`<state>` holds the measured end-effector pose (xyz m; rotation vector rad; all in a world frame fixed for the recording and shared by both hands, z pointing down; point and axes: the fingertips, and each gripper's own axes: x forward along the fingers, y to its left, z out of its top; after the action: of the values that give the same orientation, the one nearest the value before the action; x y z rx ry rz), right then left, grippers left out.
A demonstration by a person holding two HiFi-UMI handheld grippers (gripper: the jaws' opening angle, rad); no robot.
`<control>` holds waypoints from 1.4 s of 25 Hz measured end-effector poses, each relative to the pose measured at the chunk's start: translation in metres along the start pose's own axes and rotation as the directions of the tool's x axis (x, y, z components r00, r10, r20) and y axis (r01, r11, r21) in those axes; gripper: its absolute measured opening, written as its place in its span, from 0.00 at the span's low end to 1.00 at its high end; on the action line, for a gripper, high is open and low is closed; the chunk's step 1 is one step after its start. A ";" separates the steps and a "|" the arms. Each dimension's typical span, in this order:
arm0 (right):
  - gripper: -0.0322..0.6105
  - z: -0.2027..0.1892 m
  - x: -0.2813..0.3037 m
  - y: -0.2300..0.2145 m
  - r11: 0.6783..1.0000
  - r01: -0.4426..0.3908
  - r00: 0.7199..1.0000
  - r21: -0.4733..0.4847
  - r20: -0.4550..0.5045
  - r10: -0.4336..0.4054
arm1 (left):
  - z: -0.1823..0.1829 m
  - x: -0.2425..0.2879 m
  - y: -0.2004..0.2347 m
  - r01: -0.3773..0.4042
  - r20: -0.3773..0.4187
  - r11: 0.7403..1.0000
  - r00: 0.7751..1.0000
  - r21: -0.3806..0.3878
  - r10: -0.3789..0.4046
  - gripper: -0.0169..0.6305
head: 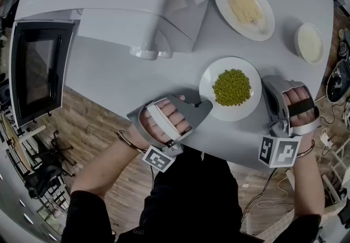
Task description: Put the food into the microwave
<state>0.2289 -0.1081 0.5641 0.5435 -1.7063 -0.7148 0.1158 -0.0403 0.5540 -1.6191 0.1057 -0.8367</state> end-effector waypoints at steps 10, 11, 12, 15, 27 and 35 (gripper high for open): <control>0.08 0.002 0.007 -0.005 1.000 -0.004 0.999 -0.009 -0.042 0.004 | 0.014 -0.002 -0.001 -0.008 0.044 0.999 0.999 0.046 0.006 0.16; 0.08 0.003 0.007 -0.005 1.000 -0.007 0.999 -0.014 -0.045 0.007 | 0.014 -0.002 -0.001 -0.005 0.042 0.999 0.999 0.045 0.003 0.16; 0.08 0.004 0.006 -0.004 1.000 -0.011 0.999 -0.021 -0.046 0.010 | 0.012 -0.002 -0.002 0.001 0.036 0.999 0.999 0.043 -0.002 0.16; 0.07 0.004 0.001 0.001 0.999 -0.028 0.999 -0.044 -0.046 0.026 | 0.004 -0.001 -0.006 0.035 0.000 0.999 0.999 0.029 -0.035 0.10; 0.08 0.005 -0.021 0.022 0.995 -0.092 0.995 0.043 -0.021 0.093 | -0.020 0.004 -0.005 0.051 -0.118 0.999 0.992 -0.018 -0.053 0.08; 0.08 0.013 -0.031 0.034 0.991 -0.113 0.994 0.076 0.007 0.113 | -0.037 0.008 -0.005 0.077 -0.179 0.997 0.981 -0.025 -0.081 0.08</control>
<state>0.2245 -0.0606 0.5650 0.4945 -1.7574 -0.5708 0.0990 -0.0732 0.5616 -1.5702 0.1775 -1.0456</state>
